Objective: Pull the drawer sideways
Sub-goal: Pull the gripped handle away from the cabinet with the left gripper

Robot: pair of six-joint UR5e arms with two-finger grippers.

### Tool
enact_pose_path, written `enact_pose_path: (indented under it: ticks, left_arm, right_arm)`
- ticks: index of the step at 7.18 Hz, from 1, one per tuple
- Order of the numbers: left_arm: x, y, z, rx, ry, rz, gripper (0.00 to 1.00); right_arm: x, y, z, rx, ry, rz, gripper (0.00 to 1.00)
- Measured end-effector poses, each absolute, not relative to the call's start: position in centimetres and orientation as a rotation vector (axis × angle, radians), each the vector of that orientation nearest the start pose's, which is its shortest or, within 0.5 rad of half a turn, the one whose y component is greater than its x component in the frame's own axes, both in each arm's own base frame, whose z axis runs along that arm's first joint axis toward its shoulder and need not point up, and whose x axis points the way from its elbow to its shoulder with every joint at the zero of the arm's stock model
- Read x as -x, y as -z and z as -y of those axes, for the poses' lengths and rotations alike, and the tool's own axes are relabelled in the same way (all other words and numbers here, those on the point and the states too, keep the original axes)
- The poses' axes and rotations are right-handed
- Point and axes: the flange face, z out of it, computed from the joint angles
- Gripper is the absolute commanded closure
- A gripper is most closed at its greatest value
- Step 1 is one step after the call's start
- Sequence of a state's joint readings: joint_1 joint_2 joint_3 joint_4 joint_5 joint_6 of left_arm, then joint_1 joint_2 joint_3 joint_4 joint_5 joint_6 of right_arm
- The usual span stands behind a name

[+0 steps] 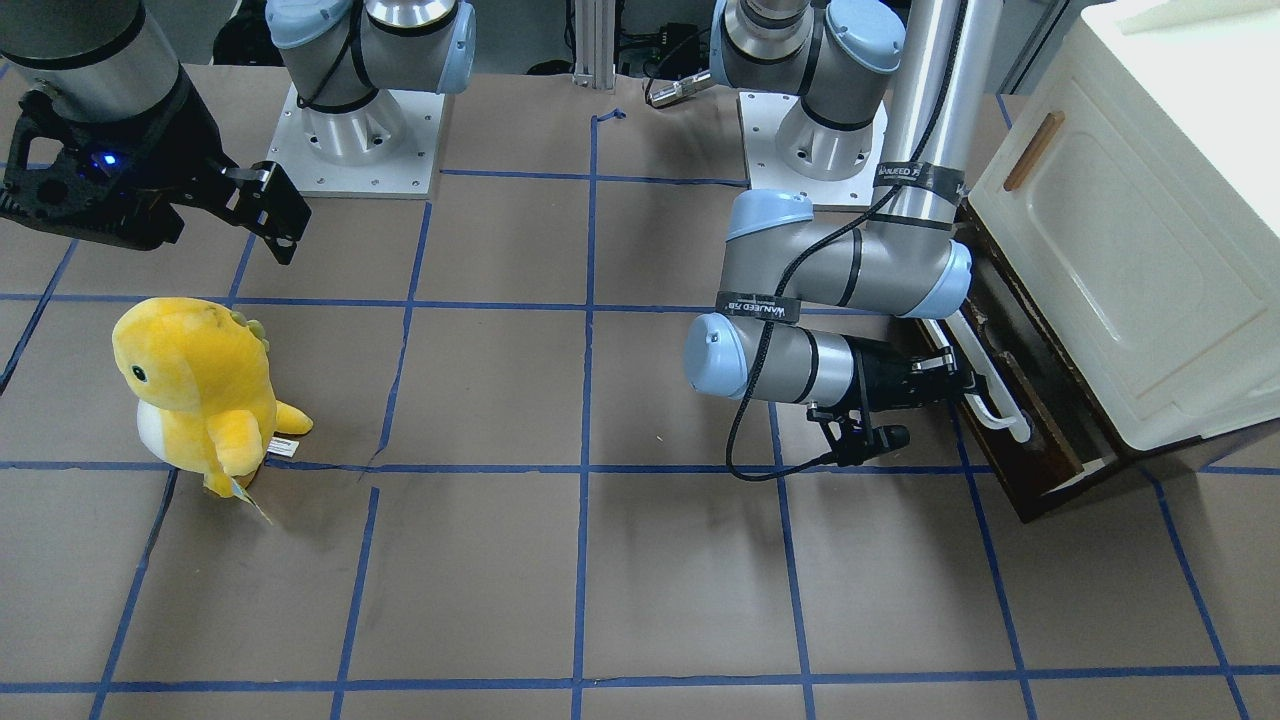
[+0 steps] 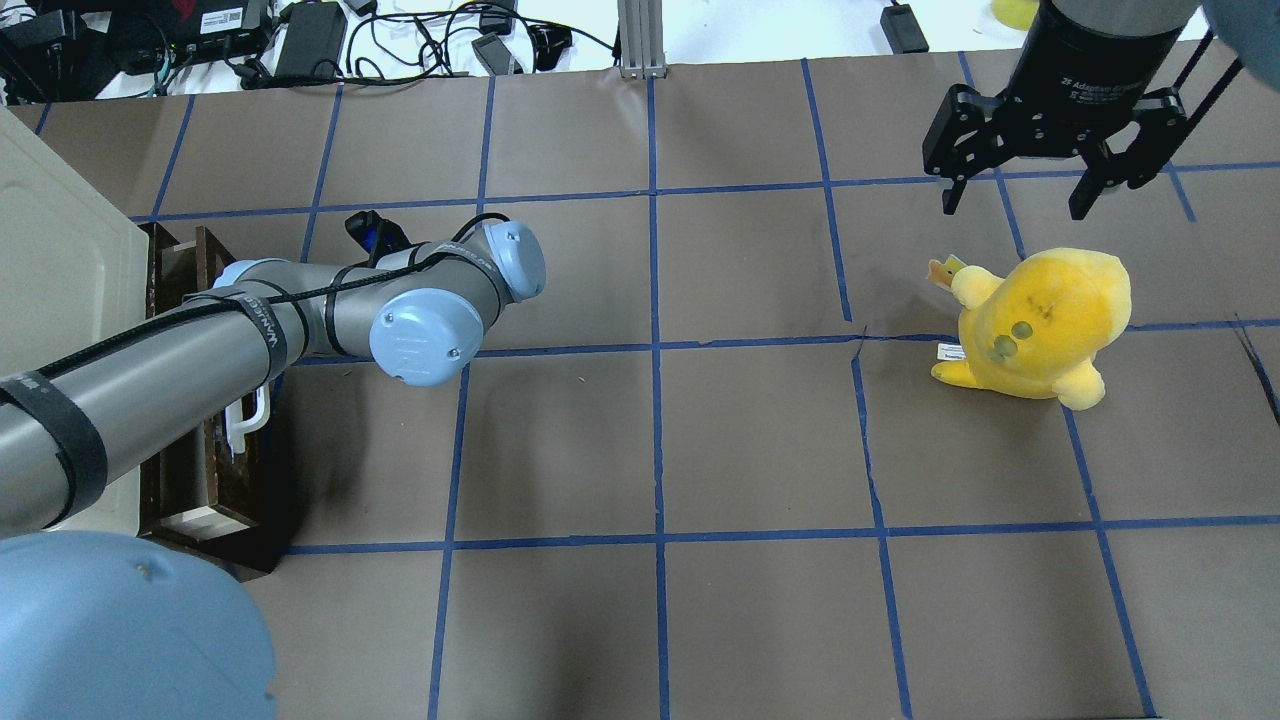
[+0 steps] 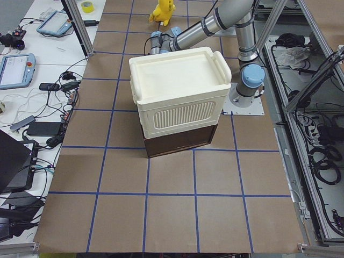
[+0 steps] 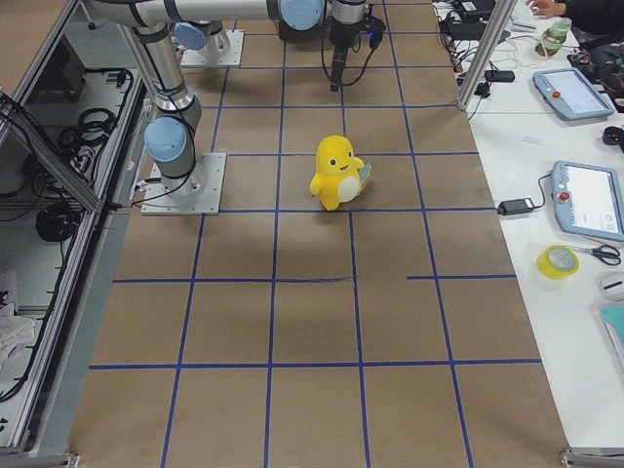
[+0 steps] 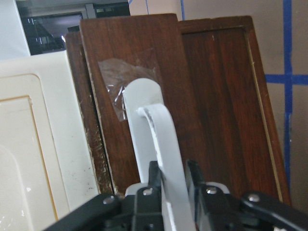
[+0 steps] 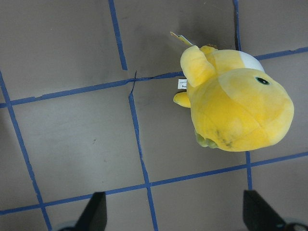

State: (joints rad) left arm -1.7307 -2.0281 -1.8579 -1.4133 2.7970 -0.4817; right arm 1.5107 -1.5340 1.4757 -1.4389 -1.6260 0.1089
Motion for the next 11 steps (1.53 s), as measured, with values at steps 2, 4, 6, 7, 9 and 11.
enact_pose_path:
  ticks: [2, 4, 6, 7, 9, 11]
  left_arm:
    - [12.9, -19.2, 52.7, -0.098, -0.118, -1.856, 0.92]
    - [13.7, -19.1, 52.7, -0.110, -0.109, -1.857, 0.92]
    - [14.0, -19.3, 53.0, -0.109, -0.099, -1.859, 0.92]
    - [14.1, -19.4, 53.1, -0.107, -0.096, -1.861, 0.92]
    - [14.4, -19.8, 53.5, -0.103, -0.084, -1.864, 0.92]
    - [14.8, -19.9, 53.5, -0.098, -0.082, -1.881, 0.92]
  right_arm:
    - [-9.8, -50.4, 50.6, -0.266, -0.115, -3.185, 0.00]
    - [-9.8, -50.4, 50.6, -0.266, -0.116, -3.185, 0.00]
    - [-9.7, -50.4, 50.6, -0.267, -0.116, -3.185, 0.00]
    - [-9.7, -50.4, 50.6, -0.267, -0.116, -3.185, 0.00]
    - [-9.7, -50.4, 50.6, -0.267, -0.116, -3.185, 0.00]
    - [-9.8, -50.4, 50.6, -0.267, -0.116, -3.185, 0.00]
